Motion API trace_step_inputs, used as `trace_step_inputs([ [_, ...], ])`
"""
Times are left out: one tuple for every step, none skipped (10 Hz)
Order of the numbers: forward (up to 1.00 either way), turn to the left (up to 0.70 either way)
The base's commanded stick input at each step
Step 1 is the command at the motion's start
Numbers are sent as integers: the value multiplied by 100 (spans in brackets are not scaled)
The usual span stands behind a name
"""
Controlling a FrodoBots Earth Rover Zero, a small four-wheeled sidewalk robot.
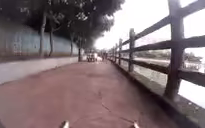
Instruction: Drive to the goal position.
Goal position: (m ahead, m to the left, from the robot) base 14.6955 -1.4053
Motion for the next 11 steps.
trace_step_inputs([
  [70,0],
  [70,0],
  [70,0],
  [70,0],
  [70,0],
  [70,0],
  [70,0],
  [70,0],
  [70,0],
  [70,0],
  [70,0],
])
